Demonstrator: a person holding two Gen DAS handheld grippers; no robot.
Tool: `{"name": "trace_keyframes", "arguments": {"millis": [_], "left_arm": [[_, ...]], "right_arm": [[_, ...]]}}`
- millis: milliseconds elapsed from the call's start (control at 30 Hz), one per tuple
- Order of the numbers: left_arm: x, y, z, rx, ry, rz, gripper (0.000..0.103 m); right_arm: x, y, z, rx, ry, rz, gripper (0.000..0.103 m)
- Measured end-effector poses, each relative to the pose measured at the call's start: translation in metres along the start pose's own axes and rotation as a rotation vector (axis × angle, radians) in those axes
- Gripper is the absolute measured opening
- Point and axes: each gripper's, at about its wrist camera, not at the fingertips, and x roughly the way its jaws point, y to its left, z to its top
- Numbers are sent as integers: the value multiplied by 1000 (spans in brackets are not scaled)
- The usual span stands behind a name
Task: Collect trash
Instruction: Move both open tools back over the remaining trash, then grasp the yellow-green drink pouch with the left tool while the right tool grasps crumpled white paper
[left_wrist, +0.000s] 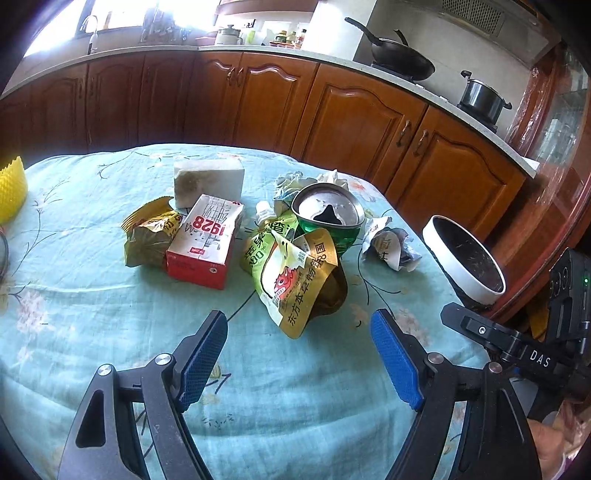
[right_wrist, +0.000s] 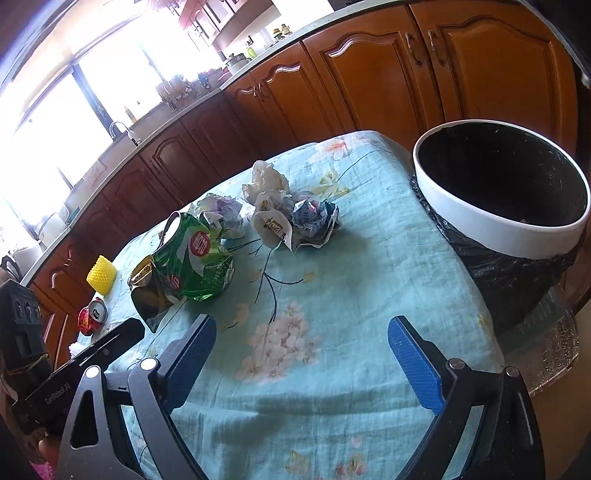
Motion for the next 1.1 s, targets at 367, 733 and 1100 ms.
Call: {"name": "trace_keyframes", "arguments": {"millis": [367, 733, 1100], "left_arm": [[36, 2, 25, 26, 3, 37, 80], [50, 11, 37, 16, -10, -28, 76], [46, 45, 25, -49, 33, -107, 34]], "right_arm": [[29, 1, 24, -43, 23, -9, 95], [73, 6, 58, -78, 51, 0, 95], [82, 5, 60, -95, 62, 5, 46]]}}
